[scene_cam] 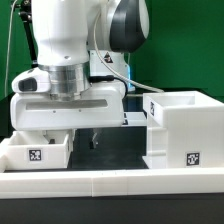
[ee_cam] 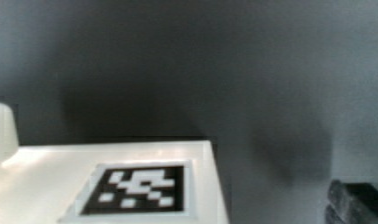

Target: Assemble drawer

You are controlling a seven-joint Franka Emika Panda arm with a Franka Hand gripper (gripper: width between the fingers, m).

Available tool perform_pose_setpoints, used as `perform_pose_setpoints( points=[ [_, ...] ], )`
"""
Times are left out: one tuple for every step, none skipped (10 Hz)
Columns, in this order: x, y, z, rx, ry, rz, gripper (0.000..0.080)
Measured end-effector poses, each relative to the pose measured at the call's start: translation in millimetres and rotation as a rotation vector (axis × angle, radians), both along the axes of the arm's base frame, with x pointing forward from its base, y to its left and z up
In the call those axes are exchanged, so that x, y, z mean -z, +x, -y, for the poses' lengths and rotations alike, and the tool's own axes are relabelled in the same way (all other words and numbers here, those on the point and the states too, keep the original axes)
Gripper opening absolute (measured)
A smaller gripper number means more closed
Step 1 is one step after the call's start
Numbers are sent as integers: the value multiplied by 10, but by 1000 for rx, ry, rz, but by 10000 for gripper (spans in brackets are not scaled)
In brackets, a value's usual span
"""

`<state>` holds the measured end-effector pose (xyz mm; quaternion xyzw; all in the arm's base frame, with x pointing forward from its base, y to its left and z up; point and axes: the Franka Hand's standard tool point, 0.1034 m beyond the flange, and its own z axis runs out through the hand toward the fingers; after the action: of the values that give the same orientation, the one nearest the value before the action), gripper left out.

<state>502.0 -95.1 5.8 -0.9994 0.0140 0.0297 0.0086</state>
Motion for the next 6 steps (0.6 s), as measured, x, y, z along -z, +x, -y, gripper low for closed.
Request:
perform_pose_setpoints(
  points=[
    [0, 0, 0, 0, 0, 0, 634],
    [0, 0, 0, 0, 0, 0, 463],
    [0, 0, 0, 0, 0, 0, 261],
    [0, 0, 0, 0, 0, 0, 261],
    [0, -1, 0, 0, 0, 0, 127],
    [0, 1, -5, -1, 1, 0, 127]
  ],
)
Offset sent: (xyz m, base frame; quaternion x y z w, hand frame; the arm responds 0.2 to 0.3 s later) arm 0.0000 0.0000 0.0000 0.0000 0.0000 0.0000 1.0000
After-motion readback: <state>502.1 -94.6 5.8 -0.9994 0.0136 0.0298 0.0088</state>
